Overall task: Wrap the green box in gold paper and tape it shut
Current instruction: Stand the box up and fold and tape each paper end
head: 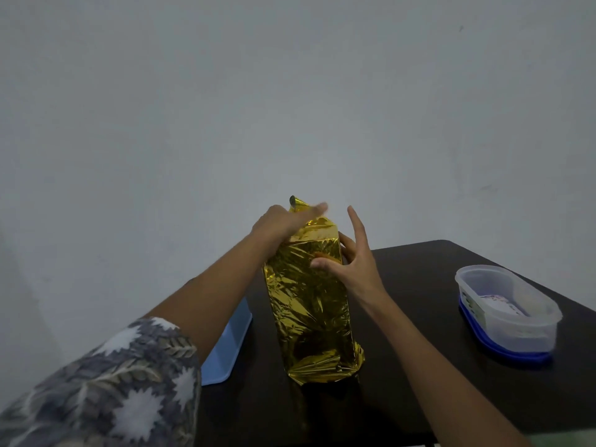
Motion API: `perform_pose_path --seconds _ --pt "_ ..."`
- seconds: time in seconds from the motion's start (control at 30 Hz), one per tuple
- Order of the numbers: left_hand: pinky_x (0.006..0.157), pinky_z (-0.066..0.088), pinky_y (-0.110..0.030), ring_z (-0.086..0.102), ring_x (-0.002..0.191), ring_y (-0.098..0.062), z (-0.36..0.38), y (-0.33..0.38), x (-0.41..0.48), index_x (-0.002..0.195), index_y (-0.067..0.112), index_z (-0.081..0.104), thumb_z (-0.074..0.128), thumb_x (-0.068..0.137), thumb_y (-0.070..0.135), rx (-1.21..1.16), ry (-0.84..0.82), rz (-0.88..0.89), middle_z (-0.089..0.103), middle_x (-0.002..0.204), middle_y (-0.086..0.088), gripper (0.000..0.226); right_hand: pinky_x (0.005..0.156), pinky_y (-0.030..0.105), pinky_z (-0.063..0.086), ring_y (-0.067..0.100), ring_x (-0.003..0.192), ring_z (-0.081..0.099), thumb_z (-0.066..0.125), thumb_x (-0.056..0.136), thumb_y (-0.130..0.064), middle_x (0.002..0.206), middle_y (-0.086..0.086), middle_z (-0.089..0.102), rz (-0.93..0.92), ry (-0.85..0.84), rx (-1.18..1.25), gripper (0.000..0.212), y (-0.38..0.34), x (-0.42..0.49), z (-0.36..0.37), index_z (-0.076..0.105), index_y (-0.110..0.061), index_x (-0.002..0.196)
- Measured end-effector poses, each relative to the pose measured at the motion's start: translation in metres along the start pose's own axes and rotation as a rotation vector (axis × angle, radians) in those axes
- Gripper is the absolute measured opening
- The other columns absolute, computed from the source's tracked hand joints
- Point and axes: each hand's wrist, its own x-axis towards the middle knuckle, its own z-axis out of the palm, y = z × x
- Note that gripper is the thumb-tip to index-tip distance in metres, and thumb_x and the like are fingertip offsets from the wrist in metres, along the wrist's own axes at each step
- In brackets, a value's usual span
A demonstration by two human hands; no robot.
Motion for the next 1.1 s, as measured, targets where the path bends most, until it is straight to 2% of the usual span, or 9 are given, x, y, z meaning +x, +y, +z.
perform_pose_path --seconds 0.1,0.23,0.33,0.53,0.67,0.83,0.9,1.0,1.1 --pt "0.076 0.039 -0.029 0.052 0.093 -0.02 -0.023 -0.017 0.014 0.117 0.007 0.057 0.048 0.091 0.056 -0.397 0.079 -0.012 0.058 0.115 -0.009 0.056 0.097 0.022 0.037 -0.015 0.114 0.041 0.08 0.033 -0.067 0.12 -0.034 0.041 0.041 -0.072 0.008 0.134 -0.001 0.001 -0.005 0.012 -0.041 0.146" --pt "0.069 0.044 -0.026 0.059 0.079 -0.012 -0.029 -0.073 0.013 0.097 0.013 0.066 0.051 0.095 0.022 -0.531 -0.019 -0.084 0.065 0.097 -0.001 0.017 0.099 0.024 0.03 -0.004 0.125 0.029 0.079 0.032 -0.07 0.128 -0.021 0.037 0.117 -0.151 -0.008 0.139 0.004 -0.003 -0.011 0.007 -0.039 0.147" --pt "0.066 0.053 -0.024 0.068 0.08 -0.012 -0.028 -0.101 0.009 0.094 0.016 0.071 0.058 0.092 0.019 -0.654 -0.227 -0.021 0.072 0.091 0.002 0.013 0.098 0.032 0.036 0.016 0.136 0.033 0.078 0.061 -0.038 0.146 0.0 0.038 0.172 0.0 0.011 0.111 0.011 -0.005 -0.014 0.009 -0.036 0.148" --pt "0.095 0.048 -0.04 0.061 0.114 -0.02 -0.016 -0.116 0.0 0.126 0.021 0.054 0.085 0.06 0.037 -0.589 -0.467 0.167 0.066 0.12 -0.003 0.075 0.081 0.026 0.042 0.022 0.11 0.053 0.071 0.079 -0.031 0.119 0.013 0.055 0.31 0.252 -0.018 0.065 0.022 0.008 -0.014 0.037 -0.015 0.133" --pt "0.087 0.053 -0.033 0.063 0.109 -0.018 0.018 -0.097 -0.022 0.133 0.022 0.043 0.087 0.048 0.043 -0.614 -0.388 0.267 0.066 0.119 -0.001 0.098 0.059 0.022 0.042 0.015 0.083 0.061 0.067 0.085 -0.024 0.098 0.008 0.068 0.299 0.257 -0.089 0.025 0.02 0.02 -0.001 0.066 -0.008 0.104" --pt "0.092 0.049 -0.037 0.056 0.109 -0.011 0.041 -0.064 -0.049 0.125 0.037 0.048 0.032 0.086 0.064 -0.682 -0.244 0.266 0.057 0.12 0.001 0.05 0.057 0.028 0.053 0.02 0.06 0.063 0.038 0.099 -0.014 0.072 0.008 0.065 0.544 0.158 0.202 0.032 0.021 0.016 -0.01 0.063 -0.006 0.079" --pt "0.097 0.046 -0.042 0.051 0.119 -0.016 0.036 -0.067 -0.043 0.131 0.038 0.043 0.044 0.091 0.052 -0.656 -0.116 0.266 0.051 0.131 0.0 0.043 0.054 0.028 0.055 0.019 0.06 0.067 0.037 0.099 -0.015 0.068 0.007 0.069 0.573 0.034 0.274 0.032 0.016 0.011 -0.016 0.063 -0.006 0.082" --pt "0.098 0.043 -0.037 0.04 0.129 -0.022 0.029 -0.083 -0.033 0.146 0.03 0.023 0.074 0.065 0.046 -0.578 -0.116 0.209 0.038 0.141 0.001 0.097 0.073 0.037 0.057 0.026 0.084 0.068 0.044 0.098 -0.022 0.091 0.013 0.071 0.588 -0.127 0.257 0.027 0.011 0.007 -0.02 0.066 -0.008 0.097" --pt "0.083 0.049 -0.028 0.054 0.115 -0.023 0.03 -0.093 -0.035 0.127 0.019 0.046 0.078 0.055 0.055 -0.614 -0.142 0.136 0.056 0.118 0.002 0.087 0.082 0.04 0.054 0.029 0.095 0.065 0.046 0.097 -0.024 0.1 0.014 0.069 0.561 -0.158 0.165 0.026 0.009 0.008 -0.013 0.066 -0.01 0.105"
